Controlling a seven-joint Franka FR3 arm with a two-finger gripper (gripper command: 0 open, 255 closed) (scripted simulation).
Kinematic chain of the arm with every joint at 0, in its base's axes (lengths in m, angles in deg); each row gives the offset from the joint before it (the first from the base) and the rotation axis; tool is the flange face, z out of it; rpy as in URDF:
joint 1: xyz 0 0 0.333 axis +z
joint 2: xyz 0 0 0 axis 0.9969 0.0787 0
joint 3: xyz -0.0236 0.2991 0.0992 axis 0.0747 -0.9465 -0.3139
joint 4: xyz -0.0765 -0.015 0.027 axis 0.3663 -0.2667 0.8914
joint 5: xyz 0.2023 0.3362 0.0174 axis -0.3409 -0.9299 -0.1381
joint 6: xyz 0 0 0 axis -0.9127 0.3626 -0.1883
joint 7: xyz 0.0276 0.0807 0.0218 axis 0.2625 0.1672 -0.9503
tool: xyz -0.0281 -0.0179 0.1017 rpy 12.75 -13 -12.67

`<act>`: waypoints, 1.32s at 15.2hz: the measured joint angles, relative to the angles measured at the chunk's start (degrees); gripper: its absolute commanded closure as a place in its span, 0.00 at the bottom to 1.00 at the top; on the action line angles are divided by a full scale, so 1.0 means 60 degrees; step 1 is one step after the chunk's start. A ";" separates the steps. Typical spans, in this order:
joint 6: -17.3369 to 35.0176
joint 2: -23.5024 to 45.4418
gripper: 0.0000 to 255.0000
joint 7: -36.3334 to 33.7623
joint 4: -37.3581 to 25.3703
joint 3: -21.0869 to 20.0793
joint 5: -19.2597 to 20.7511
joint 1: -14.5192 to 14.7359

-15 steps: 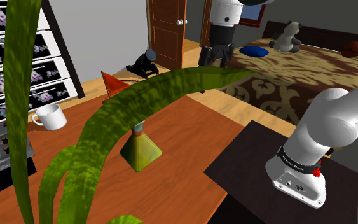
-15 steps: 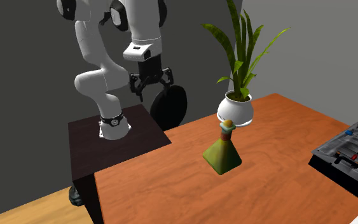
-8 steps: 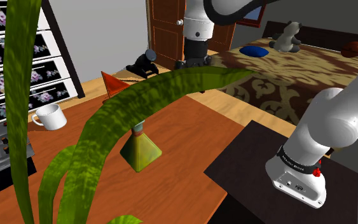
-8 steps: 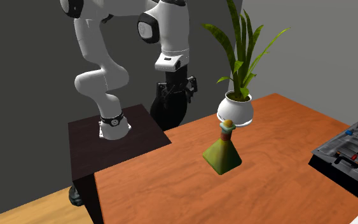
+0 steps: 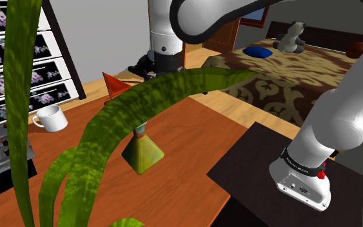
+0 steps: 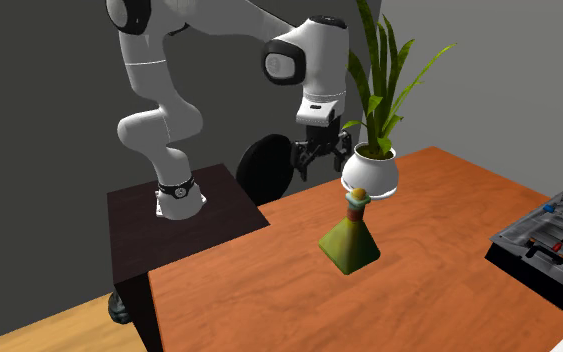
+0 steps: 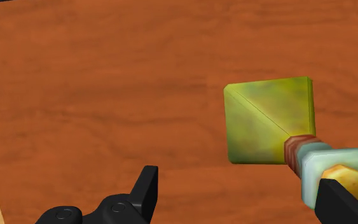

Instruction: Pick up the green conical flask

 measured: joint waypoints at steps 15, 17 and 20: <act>0.1020 0.3621 0.00 -0.2367 -0.2367 -0.0408 0.2082 0.0992; 0.1214 0.3748 0.00 -0.2412 -0.2285 -0.0381 0.2158 0.1018; 0.1278 0.3783 1.00 -0.2422 -0.2265 -0.0372 0.2182 0.1023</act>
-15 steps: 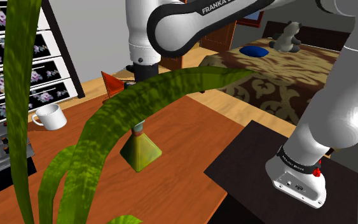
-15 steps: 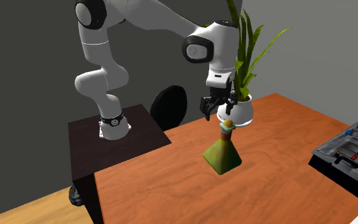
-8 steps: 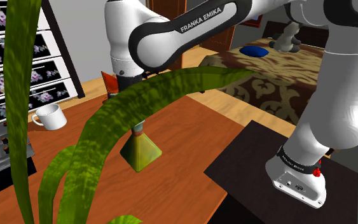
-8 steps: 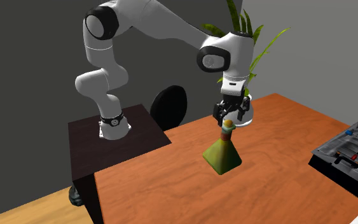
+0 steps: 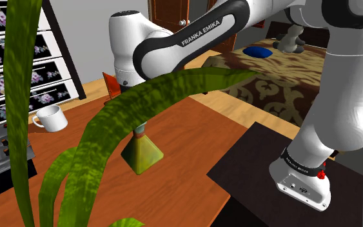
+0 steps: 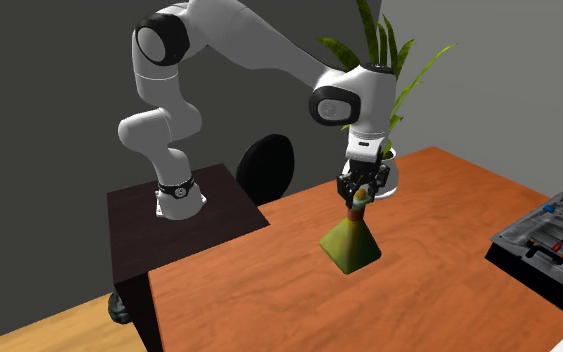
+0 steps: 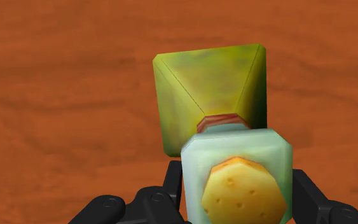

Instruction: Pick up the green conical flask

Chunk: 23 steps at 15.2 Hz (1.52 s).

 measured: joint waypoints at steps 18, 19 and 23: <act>-0.0981 -0.0424 1.00 0.0159 -0.0578 -0.0100 -0.0273 -0.0064; -0.1101 -0.0450 1.00 0.0176 -0.0675 -0.0106 -0.0292 -0.0067; -0.1560 -0.0611 1.00 0.0253 -0.0996 -0.0132 -0.0392 -0.0097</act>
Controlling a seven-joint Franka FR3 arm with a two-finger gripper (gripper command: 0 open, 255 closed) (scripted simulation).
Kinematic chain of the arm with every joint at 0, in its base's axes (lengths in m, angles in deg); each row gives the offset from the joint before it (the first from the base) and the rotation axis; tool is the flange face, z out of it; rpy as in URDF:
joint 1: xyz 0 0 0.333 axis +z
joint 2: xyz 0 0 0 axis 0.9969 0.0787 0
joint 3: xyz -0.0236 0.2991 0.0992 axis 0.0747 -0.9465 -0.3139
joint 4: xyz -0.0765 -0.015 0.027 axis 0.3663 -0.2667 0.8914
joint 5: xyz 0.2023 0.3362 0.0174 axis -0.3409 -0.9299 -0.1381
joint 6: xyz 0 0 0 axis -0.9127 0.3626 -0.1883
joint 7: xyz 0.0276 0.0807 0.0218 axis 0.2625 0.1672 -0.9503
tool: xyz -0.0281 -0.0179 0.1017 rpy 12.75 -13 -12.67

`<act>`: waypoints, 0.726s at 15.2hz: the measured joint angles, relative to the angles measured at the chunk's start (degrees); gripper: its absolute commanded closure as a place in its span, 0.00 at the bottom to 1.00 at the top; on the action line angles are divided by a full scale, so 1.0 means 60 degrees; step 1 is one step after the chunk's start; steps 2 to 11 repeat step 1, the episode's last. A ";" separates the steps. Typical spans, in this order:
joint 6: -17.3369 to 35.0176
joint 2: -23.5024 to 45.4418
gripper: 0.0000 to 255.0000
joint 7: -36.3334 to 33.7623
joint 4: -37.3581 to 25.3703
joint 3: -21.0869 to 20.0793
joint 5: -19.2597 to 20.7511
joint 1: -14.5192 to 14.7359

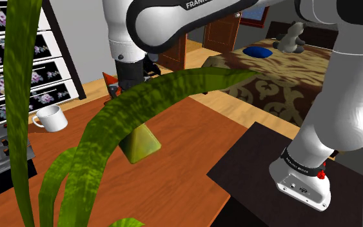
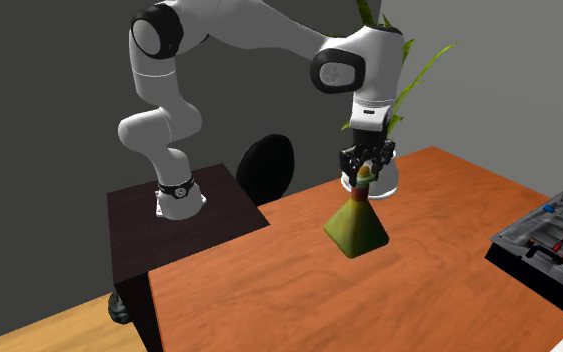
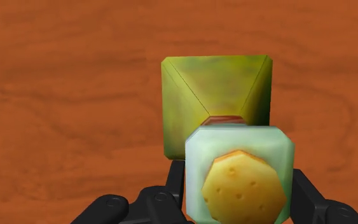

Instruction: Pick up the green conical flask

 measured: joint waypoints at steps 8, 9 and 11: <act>-0.0092 -0.0016 1.00 -0.0009 -0.0076 -0.0008 -0.0010 0.0009; -0.0092 -0.0016 1.00 -0.0009 -0.0076 -0.0008 -0.0010 0.0009; -0.0092 -0.0016 1.00 -0.0009 -0.0076 -0.0008 -0.0010 0.0009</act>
